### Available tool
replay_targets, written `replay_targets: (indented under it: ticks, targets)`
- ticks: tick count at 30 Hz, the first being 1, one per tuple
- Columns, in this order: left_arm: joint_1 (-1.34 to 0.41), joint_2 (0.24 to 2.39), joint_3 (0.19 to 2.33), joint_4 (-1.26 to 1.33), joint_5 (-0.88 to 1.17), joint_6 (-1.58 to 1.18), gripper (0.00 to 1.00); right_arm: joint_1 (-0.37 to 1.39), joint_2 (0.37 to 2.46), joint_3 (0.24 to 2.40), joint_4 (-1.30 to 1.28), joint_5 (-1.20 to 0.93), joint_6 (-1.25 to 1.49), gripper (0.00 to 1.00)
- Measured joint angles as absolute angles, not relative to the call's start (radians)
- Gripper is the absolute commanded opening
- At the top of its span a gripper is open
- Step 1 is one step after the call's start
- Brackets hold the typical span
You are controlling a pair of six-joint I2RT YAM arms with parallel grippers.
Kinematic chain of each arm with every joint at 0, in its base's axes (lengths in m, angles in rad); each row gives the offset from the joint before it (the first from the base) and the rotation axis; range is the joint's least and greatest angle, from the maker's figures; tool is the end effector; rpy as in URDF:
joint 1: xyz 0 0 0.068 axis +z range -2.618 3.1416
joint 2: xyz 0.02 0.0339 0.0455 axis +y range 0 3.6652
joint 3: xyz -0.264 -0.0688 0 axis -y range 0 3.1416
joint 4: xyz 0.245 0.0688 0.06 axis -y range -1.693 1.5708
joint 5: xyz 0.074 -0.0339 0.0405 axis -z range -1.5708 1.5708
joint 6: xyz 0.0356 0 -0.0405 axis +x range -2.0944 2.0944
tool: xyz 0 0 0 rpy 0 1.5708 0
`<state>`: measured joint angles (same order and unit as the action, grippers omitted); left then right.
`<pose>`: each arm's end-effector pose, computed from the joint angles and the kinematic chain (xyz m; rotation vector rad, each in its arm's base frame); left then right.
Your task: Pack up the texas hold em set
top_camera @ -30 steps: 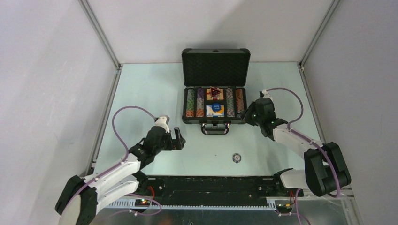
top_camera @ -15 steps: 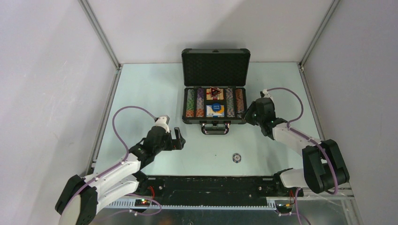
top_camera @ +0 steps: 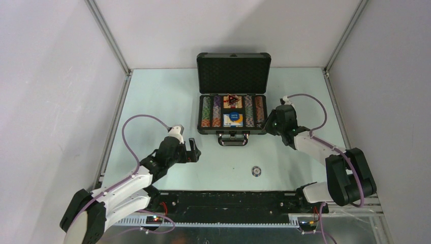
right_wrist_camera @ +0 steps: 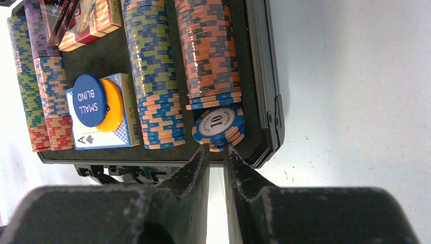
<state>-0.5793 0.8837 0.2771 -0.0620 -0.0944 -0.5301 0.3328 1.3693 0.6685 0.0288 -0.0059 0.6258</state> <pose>0.1474 -0.0924 0.1594 0.0039 2.2827 -0.4906 0.2635 0.0913 0.1918 0.3318 2.2713 0.5166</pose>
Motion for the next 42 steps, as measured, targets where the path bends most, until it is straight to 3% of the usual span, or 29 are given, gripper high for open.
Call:
replay_targets:
  ticks: [22, 42]
  targets:
    - [-0.579, 0.889, 0.279, -0.062, -0.094, -0.53, 1.0, 0.35, 1.29, 0.683, -0.033, 0.046, 0.605, 0.2]
    - [-0.579, 0.89, 0.279, -0.062, -0.094, -0.53, 1.0, 0.348, 1.346, 0.683, 0.0, 0.032, 0.606, 0.18]
